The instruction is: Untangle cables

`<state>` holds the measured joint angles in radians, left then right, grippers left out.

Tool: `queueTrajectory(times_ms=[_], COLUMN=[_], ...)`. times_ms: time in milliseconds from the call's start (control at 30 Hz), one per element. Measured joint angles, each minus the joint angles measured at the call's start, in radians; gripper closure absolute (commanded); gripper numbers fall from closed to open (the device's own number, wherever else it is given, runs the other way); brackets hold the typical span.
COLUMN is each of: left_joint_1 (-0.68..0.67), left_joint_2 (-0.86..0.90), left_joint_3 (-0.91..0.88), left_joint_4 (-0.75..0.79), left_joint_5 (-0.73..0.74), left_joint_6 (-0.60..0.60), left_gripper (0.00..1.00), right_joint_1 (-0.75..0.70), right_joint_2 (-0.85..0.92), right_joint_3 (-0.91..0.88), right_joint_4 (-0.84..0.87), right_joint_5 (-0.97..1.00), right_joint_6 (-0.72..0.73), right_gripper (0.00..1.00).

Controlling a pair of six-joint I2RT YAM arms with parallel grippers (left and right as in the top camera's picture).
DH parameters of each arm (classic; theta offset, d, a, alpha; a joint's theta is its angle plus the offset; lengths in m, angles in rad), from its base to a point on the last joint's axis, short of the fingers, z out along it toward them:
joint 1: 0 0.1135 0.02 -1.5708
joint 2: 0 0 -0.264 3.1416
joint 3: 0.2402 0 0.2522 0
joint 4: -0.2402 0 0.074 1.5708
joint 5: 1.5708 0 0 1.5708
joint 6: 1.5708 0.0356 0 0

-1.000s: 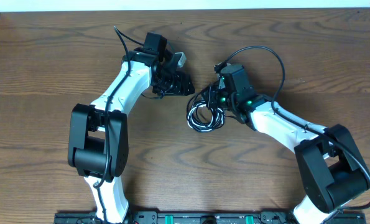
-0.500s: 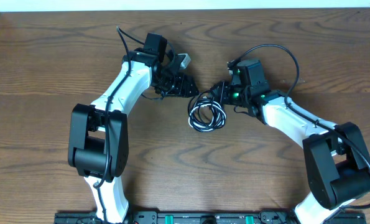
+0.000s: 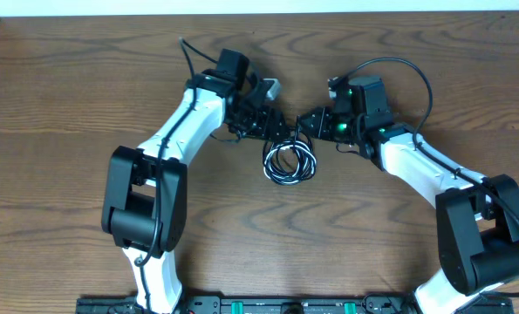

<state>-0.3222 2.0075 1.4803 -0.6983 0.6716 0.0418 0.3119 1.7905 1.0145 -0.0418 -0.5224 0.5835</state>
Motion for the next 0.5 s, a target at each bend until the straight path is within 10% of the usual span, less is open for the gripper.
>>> queueTrajectory(times_ms=[500], left_joint_1=[-0.042], left_joint_2=[0.0], left_joint_3=[0.0], left_joint_4=[0.011], left_joint_5=[-0.061], left_joint_6=[0.01], left_gripper=[0.45], right_joint_1=[0.06], right_joint_2=[0.0], right_joint_3=[0.0], right_joint_4=[-0.058], right_joint_5=[0.115], right_joint_6=[-0.019], right_gripper=[0.7])
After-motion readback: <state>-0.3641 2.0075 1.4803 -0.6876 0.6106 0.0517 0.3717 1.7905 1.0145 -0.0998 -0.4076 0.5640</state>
